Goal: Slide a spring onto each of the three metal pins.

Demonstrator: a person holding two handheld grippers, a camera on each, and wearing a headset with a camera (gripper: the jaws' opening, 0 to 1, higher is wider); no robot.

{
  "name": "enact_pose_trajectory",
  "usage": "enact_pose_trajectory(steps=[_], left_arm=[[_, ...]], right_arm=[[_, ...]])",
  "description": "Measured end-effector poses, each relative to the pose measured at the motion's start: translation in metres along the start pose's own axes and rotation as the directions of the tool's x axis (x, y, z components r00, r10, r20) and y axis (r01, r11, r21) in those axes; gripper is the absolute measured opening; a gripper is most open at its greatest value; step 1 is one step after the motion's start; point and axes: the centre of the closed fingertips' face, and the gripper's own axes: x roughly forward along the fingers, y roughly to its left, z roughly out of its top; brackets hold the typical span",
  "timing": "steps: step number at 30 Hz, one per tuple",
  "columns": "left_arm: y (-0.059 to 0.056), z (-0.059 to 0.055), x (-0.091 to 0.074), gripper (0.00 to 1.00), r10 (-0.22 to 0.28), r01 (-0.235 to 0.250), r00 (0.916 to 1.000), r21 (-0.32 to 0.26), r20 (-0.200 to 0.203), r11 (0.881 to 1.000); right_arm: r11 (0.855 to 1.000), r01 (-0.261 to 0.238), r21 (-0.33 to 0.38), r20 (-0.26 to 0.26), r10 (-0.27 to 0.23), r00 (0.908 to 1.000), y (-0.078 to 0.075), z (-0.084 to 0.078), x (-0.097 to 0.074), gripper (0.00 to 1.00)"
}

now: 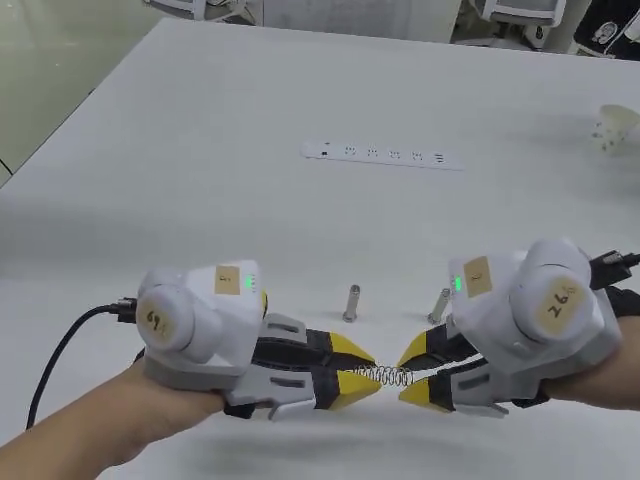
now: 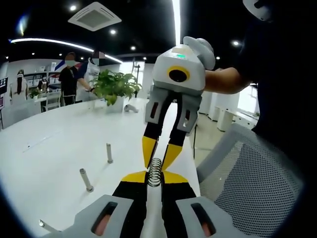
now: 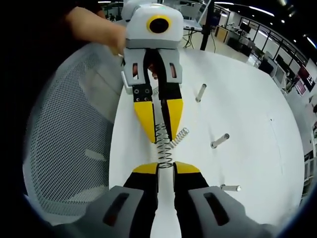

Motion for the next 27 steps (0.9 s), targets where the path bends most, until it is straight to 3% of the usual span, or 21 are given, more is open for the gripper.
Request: enact_pose_trajectory(steps=[12,27], left_arm=[[0.002,0.001,-0.003,0.02,0.006,-0.006,0.9999,-0.017,0.012,1.000],[0.001,-0.005,-0.004,0.02,0.000,0.000,1.0000,-0.016,-0.004,1.000]], right_arm=[[0.999,0.011,-0.038,0.053,-0.009,0.9986,-0.004,0.011,-0.012,0.07],[0.998,-0.003,-0.063,0.100,0.010,0.9950,-0.003,0.024,-0.019,0.07]])
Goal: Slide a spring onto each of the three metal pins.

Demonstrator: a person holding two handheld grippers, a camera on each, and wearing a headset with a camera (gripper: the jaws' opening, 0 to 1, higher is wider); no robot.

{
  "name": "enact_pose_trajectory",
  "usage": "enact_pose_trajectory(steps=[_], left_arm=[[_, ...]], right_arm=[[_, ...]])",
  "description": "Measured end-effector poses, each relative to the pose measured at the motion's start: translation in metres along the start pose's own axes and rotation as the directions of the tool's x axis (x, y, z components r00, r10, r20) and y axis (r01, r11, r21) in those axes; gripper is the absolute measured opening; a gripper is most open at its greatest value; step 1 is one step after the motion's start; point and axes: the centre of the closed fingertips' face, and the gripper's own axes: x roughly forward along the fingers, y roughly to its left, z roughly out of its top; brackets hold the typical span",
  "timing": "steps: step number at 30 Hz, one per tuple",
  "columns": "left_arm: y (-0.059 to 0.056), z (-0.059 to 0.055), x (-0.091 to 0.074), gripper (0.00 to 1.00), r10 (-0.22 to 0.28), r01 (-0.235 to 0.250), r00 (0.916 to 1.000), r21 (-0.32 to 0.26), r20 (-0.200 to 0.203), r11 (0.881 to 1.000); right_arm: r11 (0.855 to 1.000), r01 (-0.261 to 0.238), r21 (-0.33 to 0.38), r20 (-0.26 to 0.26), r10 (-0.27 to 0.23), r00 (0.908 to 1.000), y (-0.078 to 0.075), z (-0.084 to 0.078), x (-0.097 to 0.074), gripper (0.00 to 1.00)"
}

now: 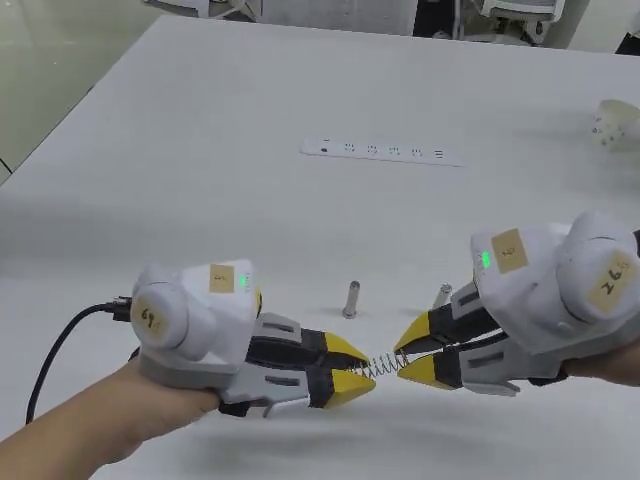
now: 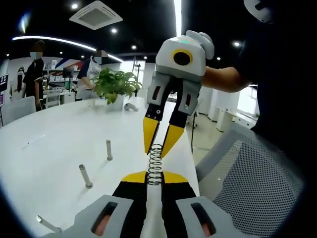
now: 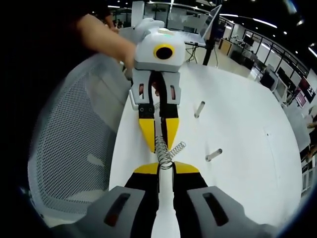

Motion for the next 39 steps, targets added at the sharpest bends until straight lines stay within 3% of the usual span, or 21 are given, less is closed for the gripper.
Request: enact_pose_trajectory(steps=[19,39], left_arm=[[0.000,-0.001,0.000,0.01,-0.001,0.001,1.0000,-0.003,-0.005,1.000],[-0.003,-0.002,0.001,0.01,-0.003,0.004,0.9998,0.005,-0.017,1.000]], right_arm=[[1.000,-0.014,-0.007,0.040,0.014,0.9991,0.003,0.013,-0.004,0.07],[0.999,-0.035,0.024,0.121,0.032,0.9921,0.007,0.030,-0.005,0.07]])
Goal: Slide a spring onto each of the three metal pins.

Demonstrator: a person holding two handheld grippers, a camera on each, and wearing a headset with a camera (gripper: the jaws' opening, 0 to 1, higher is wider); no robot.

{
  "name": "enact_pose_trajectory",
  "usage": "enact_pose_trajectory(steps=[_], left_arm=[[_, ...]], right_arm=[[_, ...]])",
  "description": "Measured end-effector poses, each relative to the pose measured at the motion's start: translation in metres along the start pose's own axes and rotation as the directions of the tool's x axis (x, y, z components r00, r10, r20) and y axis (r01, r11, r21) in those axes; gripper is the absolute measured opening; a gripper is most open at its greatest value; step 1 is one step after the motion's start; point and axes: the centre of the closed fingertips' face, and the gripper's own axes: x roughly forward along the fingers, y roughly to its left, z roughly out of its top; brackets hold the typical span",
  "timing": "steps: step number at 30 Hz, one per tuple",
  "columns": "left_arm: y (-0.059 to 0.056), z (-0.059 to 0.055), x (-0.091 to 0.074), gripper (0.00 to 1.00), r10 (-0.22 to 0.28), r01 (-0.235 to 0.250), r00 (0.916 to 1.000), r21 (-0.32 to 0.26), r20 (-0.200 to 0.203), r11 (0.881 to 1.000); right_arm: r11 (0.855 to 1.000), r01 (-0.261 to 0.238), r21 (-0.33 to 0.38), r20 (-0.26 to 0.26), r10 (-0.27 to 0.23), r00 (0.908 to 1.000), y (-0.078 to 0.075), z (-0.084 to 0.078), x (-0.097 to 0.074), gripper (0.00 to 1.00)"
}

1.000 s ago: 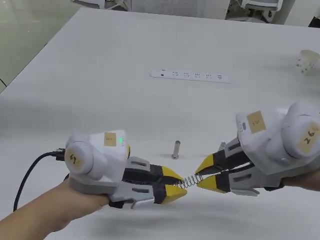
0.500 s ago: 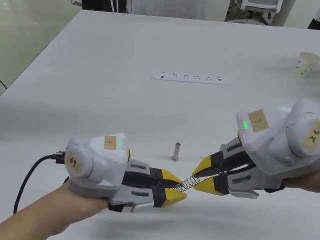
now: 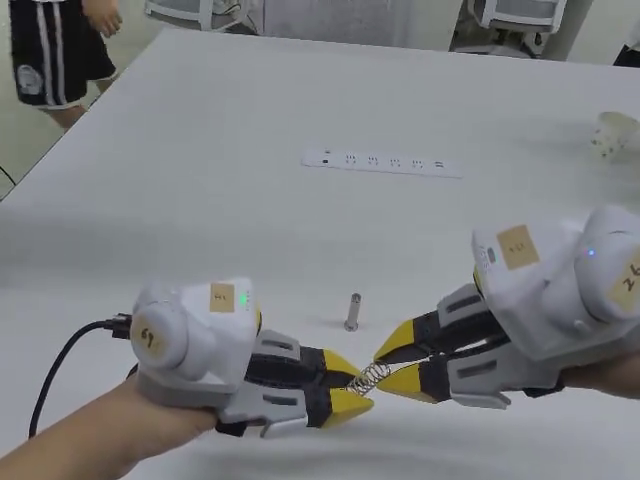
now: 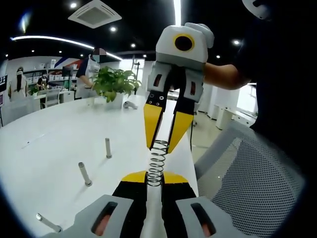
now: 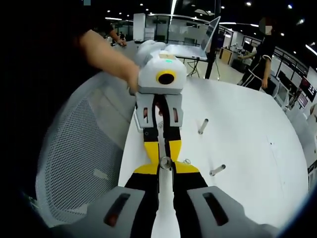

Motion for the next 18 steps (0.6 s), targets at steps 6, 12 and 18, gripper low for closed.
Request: enact_pose_trajectory(steps=[6,12,18], left_arm=[[0.0001,0.0006,-0.0005,0.01,0.002,-0.002,1.0000,0.002,0.000,1.000],[0.0000,0.0005,-0.0009,0.01,0.002,-0.002,1.0000,0.004,0.000,1.000],[-0.0014,-0.0009,-0.0006,0.01,-0.001,0.001,1.0000,0.007,-0.007,1.000]], right_arm=[[1.000,0.008,0.021,0.028,-0.009,0.9996,-0.0002,0.0039,0.0011,0.07],[0.999,0.014,0.032,0.047,-0.016,0.9988,0.0000,0.0072,0.0029,0.07],[0.999,0.019,0.041,0.066,-0.022,0.9976,0.0014,0.0101,0.0062,0.07]])
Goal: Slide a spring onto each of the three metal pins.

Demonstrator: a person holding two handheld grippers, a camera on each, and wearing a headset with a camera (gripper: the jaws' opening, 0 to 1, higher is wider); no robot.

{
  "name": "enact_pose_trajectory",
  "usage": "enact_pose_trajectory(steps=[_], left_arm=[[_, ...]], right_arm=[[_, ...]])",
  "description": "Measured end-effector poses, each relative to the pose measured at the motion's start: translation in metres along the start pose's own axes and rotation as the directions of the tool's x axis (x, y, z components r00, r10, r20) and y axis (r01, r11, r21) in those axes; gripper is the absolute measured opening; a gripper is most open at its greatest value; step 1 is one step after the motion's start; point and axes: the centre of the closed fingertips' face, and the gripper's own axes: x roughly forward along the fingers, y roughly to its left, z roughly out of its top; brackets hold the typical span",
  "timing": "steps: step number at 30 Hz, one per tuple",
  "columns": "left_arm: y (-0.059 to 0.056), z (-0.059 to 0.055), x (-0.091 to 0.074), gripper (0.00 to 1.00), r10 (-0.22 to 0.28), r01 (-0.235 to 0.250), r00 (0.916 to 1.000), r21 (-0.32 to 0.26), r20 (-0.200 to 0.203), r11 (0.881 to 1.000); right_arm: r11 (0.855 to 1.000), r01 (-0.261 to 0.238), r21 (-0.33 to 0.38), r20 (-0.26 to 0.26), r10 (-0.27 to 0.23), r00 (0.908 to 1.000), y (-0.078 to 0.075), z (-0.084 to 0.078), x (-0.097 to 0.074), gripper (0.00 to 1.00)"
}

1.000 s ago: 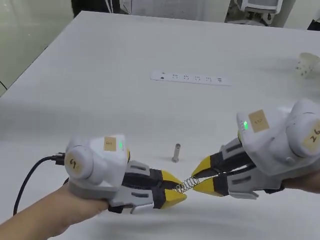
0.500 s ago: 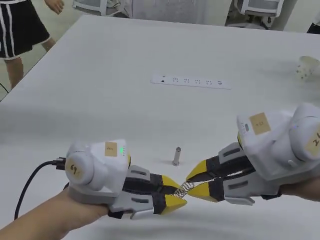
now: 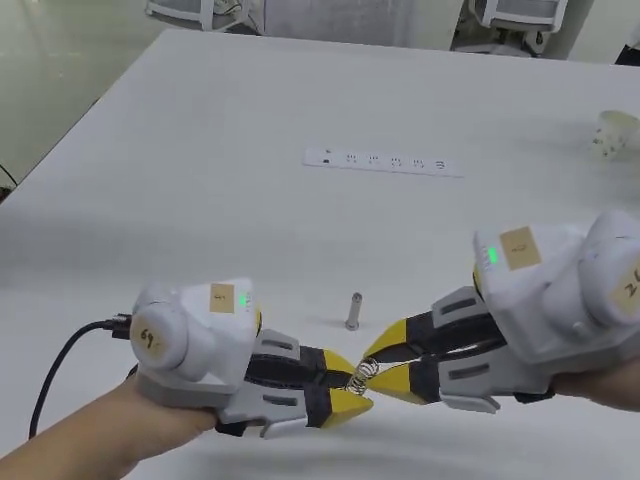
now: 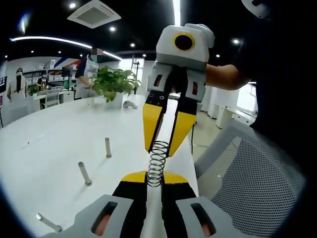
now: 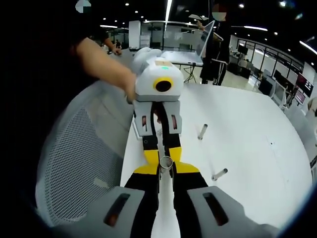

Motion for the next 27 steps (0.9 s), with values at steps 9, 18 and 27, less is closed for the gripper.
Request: enact_pose_trajectory(steps=[9,18,27], left_arm=[[0.0010,-0.0003,0.0013,0.01,0.000,0.000,1.0000,0.001,-0.002,1.000],[0.0018,-0.0017,0.0008,0.01,0.002,-0.002,1.0000,0.002,-0.008,1.000],[0.0033,-0.0011,-0.0006,0.02,0.013,-0.013,0.9999,-0.001,-0.001,1.000]], right_arm=[[1.000,0.006,0.013,0.019,-0.007,0.9998,-0.0011,0.0031,0.0032,0.07],[0.999,0.015,0.029,0.035,-0.016,0.9993,-0.0024,0.0039,0.0062,0.08],[0.999,0.034,0.039,0.059,-0.036,0.9976,-0.0038,0.0052,0.0056,0.08]])
